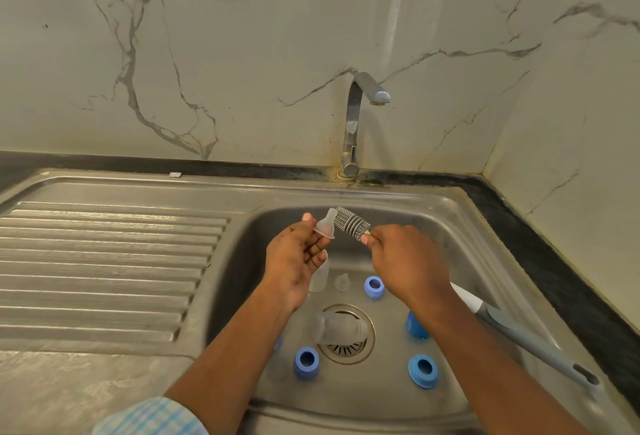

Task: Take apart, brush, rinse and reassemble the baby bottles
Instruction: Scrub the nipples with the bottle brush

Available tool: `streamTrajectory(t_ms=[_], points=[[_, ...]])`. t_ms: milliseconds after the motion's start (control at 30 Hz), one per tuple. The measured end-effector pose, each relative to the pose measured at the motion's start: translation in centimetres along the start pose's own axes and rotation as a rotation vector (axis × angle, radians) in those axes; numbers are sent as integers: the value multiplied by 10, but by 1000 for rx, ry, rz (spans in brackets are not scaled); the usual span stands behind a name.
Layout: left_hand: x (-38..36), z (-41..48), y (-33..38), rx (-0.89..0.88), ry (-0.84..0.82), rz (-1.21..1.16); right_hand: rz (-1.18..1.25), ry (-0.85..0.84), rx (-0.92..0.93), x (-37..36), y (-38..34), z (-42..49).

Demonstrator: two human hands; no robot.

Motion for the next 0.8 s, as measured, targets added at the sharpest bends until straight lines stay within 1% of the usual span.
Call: streamTrajectory(t_ms=[233, 400, 500, 600, 667, 700, 800], points=[[1, 0, -6, 90, 34, -173, 25, 2, 1, 0, 2, 4], [1, 2, -8, 102, 28, -115, 17, 28, 20, 0, 1, 3], [8, 3, -6, 66, 105, -140, 87, 56, 69, 7, -4, 1], [19, 4, -6, 39, 197, -129, 108, -11, 182, 0, -20, -9], [19, 5, -5, 25, 176, -95, 57, -82, 213, -11, -27, -13], [16, 5, -5, 20, 140, -83, 39, -87, 198, -13, -27, -12], [2, 4, -3, 9, 32, -79, 14, 3, 90, -2, -18, -1]])
Point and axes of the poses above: each hand's wrist, its own z-axis towards the middle knuckle, its own x-axis out of the back of the hand, y = z × x, the point moved 9 cm from there along z, towards the middle knuckle, and after that the axes turned 12 degrees about -x, right-handed, at the moved point
